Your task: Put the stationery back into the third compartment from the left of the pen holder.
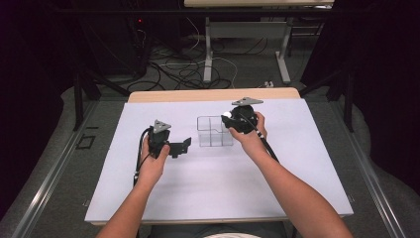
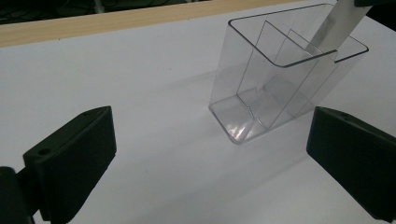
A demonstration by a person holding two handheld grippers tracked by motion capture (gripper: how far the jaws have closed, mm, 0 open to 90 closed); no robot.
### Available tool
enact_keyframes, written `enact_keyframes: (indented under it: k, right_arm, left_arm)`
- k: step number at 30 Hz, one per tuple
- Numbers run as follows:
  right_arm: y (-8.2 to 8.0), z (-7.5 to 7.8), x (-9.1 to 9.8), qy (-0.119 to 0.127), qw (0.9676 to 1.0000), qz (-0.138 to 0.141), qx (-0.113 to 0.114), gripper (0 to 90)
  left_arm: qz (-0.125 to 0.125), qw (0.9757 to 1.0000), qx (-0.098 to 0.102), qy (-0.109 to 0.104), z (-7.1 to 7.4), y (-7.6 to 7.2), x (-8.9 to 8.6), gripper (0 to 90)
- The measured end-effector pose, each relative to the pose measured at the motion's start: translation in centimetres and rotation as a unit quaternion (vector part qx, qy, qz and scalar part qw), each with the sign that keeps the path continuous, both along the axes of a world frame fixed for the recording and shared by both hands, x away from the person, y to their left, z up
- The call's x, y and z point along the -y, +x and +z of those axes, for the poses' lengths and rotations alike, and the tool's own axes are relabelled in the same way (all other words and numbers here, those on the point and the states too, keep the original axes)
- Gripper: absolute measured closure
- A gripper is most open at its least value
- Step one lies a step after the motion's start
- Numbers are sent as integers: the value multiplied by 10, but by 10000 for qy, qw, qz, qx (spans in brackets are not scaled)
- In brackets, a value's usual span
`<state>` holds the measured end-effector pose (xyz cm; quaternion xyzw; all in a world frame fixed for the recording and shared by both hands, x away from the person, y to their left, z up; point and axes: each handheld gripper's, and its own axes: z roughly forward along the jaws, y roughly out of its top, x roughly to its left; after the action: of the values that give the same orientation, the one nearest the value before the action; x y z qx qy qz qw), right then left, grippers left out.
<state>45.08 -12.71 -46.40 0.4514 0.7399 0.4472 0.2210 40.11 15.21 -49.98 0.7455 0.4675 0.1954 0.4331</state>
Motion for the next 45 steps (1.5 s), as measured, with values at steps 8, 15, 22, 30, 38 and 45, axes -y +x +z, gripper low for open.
enact_keyframes:
  k: [8, 15, 22, 30, 38, 45]
  right_arm:
    - [-6, 11, 8, 117, 9997, -39, 203, 482]
    - [-9, 19, 22, 216, 9996, 88, 127, 377]
    - [-14, 21, 36, 134, 9993, 161, 319, 313]
    - [-19, 19, 60, 216, 9988, -241, 355, 151]
    - [-22, 6, 87, 6, 9983, -498, 296, 79]
    - [-30, -9, 115, -140, 9963, -778, 323, 0]
  left_arm:
    - [34, 10000, 16, -28, 1, 0, -2, 17]
    - [93, 10000, -6, -33, 1, 1, -5, 17]
    - [154, 9998, -30, -104, 3, 0, -10, 17]
    - [269, 9994, -9, -221, 6, 0, -16, 17]
    - [342, 9991, 21, -250, 8, 1, -22, 17]
    - [460, 9985, 5, -281, 7, 1, -28, 17]
